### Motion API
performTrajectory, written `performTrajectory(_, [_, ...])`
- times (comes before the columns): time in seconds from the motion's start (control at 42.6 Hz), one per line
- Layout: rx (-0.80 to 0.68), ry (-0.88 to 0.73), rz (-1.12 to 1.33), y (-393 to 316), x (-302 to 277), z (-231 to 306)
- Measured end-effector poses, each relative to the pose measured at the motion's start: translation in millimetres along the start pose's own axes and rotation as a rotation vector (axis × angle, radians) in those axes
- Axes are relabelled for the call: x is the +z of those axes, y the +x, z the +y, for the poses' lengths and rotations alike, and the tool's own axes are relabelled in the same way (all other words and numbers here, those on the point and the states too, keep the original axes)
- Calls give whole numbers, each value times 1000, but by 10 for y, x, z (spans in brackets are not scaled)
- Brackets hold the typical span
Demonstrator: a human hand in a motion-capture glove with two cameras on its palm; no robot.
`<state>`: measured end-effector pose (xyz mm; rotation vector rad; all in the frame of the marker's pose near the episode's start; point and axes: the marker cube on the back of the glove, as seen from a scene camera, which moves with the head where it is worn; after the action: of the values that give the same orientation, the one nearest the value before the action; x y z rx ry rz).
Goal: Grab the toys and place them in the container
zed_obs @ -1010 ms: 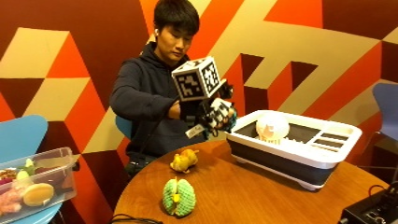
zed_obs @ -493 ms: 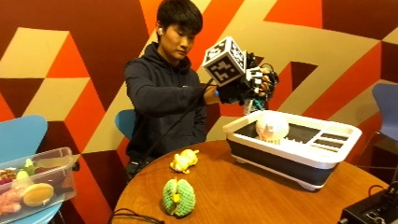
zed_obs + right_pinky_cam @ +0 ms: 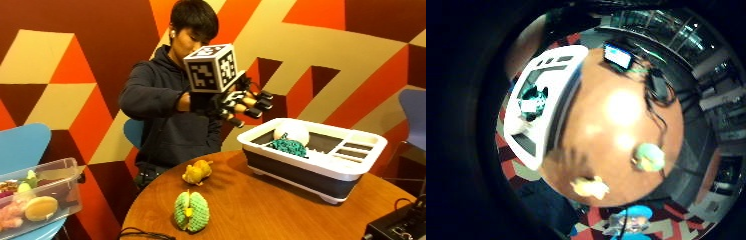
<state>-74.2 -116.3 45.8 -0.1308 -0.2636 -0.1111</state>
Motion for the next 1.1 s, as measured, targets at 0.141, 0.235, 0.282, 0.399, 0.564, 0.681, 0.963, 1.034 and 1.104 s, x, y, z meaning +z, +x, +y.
performTrajectory(0.141, [167,-101,98,747,-110,374])
performTrajectory(0.235, [264,-215,176,1179,-17,527])
performTrajectory(0.282, [293,-273,222,1325,55,563])
performTrajectory(0.399, [335,-423,401,1616,317,583])
performTrajectory(0.564, [354,-559,579,1873,644,572])
performTrajectory(0.681, [286,-483,618,1947,770,513])
performTrajectory(0.963, [201,-276,459,1927,843,444])
performTrajectory(1.034, [203,-252,400,1872,833,463])
performTrajectory(1.104, [195,-221,337,1752,755,471])
